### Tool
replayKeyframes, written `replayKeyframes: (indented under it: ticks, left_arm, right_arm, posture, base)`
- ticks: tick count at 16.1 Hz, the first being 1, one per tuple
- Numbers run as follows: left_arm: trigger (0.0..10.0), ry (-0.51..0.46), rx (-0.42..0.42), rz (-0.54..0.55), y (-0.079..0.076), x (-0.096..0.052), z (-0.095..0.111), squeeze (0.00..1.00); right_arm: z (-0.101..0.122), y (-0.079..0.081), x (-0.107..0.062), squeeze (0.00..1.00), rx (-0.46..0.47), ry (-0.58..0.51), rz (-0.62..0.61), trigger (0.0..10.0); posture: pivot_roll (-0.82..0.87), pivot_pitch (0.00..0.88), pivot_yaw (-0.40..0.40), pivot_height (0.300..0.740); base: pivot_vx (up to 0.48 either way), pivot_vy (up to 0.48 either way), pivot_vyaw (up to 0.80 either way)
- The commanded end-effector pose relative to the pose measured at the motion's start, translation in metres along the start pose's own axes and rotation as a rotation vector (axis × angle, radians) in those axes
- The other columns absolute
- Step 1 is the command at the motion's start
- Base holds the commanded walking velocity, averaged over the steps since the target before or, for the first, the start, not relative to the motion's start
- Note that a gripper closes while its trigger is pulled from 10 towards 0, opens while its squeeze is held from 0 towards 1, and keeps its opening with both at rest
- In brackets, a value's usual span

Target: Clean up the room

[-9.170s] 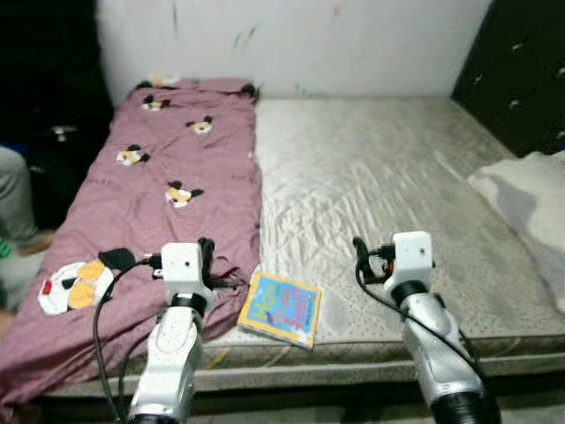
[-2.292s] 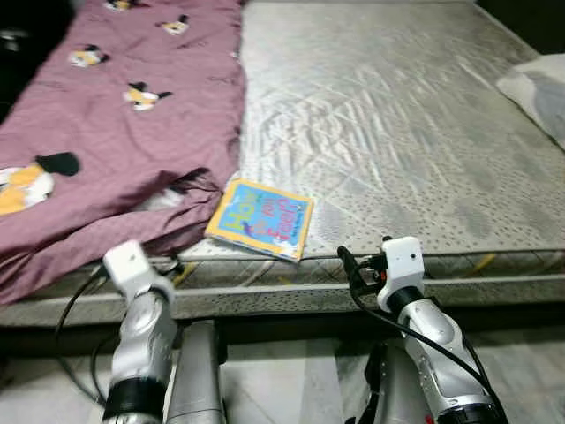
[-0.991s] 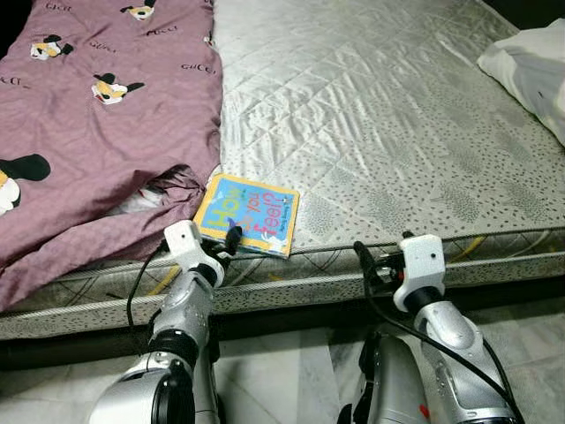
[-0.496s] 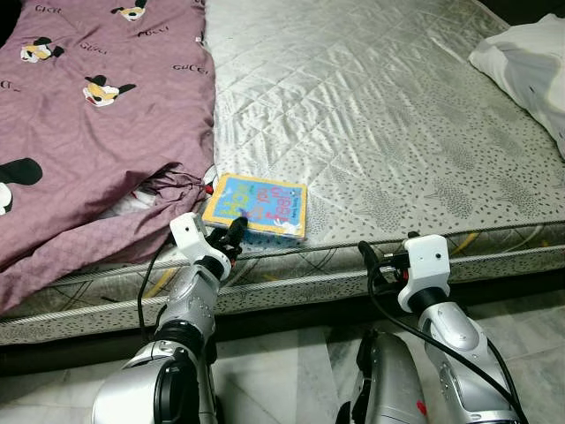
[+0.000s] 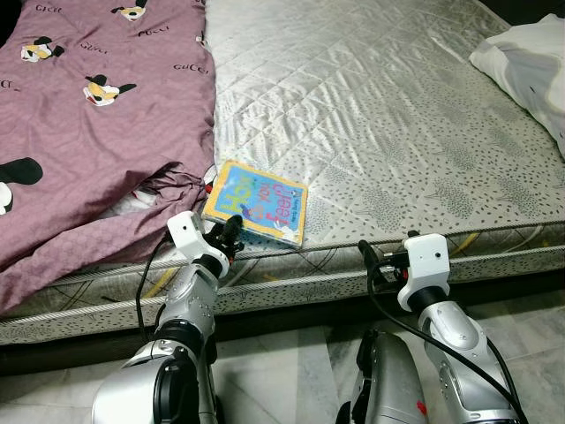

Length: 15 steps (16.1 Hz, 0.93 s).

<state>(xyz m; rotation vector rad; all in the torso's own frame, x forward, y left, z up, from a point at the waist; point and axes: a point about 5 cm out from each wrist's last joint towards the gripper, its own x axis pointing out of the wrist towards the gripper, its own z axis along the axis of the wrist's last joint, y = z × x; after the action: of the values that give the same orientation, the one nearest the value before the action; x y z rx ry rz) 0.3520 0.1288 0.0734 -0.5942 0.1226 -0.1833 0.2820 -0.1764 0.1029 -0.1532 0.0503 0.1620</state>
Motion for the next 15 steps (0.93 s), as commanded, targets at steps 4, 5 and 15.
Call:
replayKeyframes:
  ticks: [4, 5, 15]
  left_arm:
    - [0.0, -0.074, 0.116, -0.064, -0.012, 0.006, 0.016, 0.00]
    - [0.0, -0.101, 0.170, -0.091, -0.015, 0.006, 0.020, 0.00]
    - [0.0, -0.361, 0.639, -0.026, -0.001, -0.056, 0.063, 0.00]
  right_arm:
    - [0.001, 0.001, 0.006, 0.00, 0.010, -0.006, -0.013, 10.0]
    - [0.001, 0.005, 0.009, 0.00, 0.022, -0.013, -0.013, 10.0]
    - [0.015, 0.026, 0.036, 0.00, 0.267, -0.081, -0.055, 10.0]
  posture:
    - [-0.12, 0.126, -0.003, 0.514]
    - [-0.10, 0.108, 0.004, 0.514]
    - [0.02, 0.000, 0.064, 0.514]
  base:
    - [0.000, 0.000, 0.00]
    - [0.000, 0.000, 0.00]
    - [0.000, 0.000, 0.00]
